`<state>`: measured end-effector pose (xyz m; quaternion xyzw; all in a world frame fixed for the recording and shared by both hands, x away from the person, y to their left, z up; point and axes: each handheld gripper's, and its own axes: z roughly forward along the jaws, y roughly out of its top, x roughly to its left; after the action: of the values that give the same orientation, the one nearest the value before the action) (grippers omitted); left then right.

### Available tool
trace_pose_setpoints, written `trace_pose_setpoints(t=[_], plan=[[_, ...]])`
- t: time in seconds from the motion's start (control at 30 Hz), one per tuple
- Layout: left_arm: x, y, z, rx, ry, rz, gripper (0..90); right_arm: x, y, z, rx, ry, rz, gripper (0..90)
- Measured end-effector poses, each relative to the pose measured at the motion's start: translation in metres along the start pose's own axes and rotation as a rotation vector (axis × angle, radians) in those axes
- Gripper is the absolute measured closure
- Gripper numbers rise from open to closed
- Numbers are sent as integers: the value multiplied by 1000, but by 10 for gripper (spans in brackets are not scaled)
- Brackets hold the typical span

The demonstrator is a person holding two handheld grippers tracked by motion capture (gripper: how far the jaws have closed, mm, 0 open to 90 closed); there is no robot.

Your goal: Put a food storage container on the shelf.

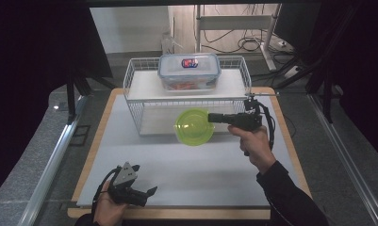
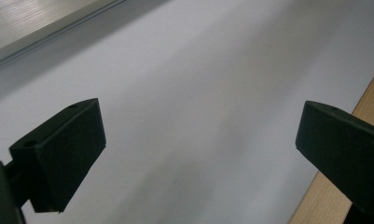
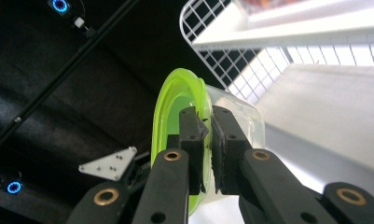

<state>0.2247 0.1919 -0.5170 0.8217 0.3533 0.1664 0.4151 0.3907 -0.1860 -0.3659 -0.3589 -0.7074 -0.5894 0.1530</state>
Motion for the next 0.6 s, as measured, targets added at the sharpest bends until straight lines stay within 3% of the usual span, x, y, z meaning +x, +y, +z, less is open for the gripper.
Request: trace_pose_setpoints(t=[0.6], plan=[[0, 0, -1, -14, -2, -4, 15, 22, 62, -16, -113, 18, 7, 844]])
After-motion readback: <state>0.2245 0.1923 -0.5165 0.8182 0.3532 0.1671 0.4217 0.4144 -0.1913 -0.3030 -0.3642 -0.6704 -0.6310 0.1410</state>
